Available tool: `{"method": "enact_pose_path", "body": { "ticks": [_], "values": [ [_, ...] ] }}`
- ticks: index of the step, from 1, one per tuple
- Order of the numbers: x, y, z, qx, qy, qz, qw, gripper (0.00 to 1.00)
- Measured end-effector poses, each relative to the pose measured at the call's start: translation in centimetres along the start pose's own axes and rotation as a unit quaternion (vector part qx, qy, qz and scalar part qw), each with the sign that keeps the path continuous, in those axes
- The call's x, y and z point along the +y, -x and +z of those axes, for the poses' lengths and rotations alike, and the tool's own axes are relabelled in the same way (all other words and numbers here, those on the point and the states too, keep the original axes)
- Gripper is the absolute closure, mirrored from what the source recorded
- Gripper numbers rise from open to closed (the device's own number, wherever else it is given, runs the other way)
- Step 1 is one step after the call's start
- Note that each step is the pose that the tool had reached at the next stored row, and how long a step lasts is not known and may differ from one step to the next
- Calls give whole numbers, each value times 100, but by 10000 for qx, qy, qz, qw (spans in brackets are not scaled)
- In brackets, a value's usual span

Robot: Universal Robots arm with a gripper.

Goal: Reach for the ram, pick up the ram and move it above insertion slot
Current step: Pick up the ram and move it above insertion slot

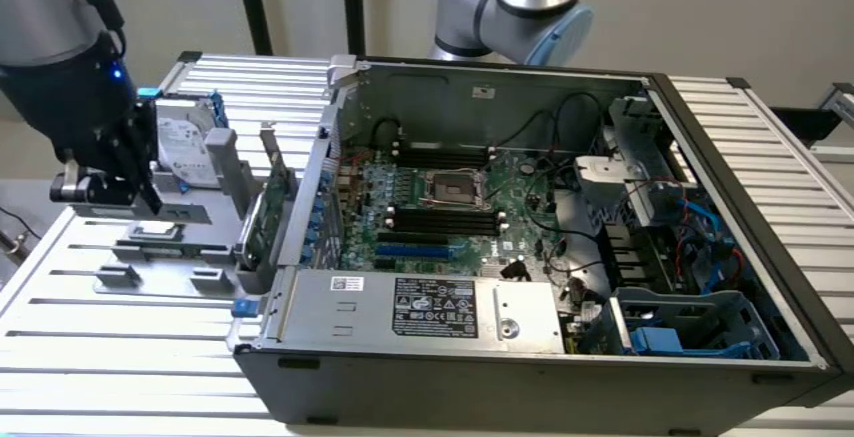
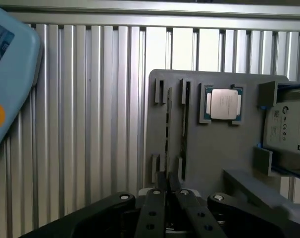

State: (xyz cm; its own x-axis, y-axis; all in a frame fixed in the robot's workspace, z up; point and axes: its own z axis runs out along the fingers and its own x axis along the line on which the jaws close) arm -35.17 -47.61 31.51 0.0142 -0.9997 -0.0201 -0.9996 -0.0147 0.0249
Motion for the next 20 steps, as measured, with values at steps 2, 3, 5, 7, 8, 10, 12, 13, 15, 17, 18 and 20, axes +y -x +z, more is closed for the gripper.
{"method": "enact_pose_path", "body": {
  "ticks": [2, 3, 5, 7, 8, 10, 12, 13, 15, 17, 18, 20],
  "values": [
    [-34, 1, -91, 1, 1, -17, 10000, 87],
    [-54, 2, -139, 0, 2, -26, 10000, 87],
    [-96, 3, -232, 0, 6, -43, 10000, 87],
    [-147, 4, -322, -3, 10, -59, 10000, 87],
    [-178, 4, -365, -6, 12, -65, 10000, 87],
    [-257, 5, -417, -20, 15, -73, 10000, 87],
    [-347, 4, -456, -40, 19, -75, 10000, 87],
    [-392, 3, -474, -50, 20, -76, 10000, 87],
    [-481, 3, -510, -70, 23, -78, 9999, 87],
    [-570, 2, -547, -90, 26, -80, 9999, 87],
    [-619, 2, -567, -101, 27, -81, 9999, 87],
    [-707, 1, -605, -122, 31, -82, 9999, 87]
  ]
}}
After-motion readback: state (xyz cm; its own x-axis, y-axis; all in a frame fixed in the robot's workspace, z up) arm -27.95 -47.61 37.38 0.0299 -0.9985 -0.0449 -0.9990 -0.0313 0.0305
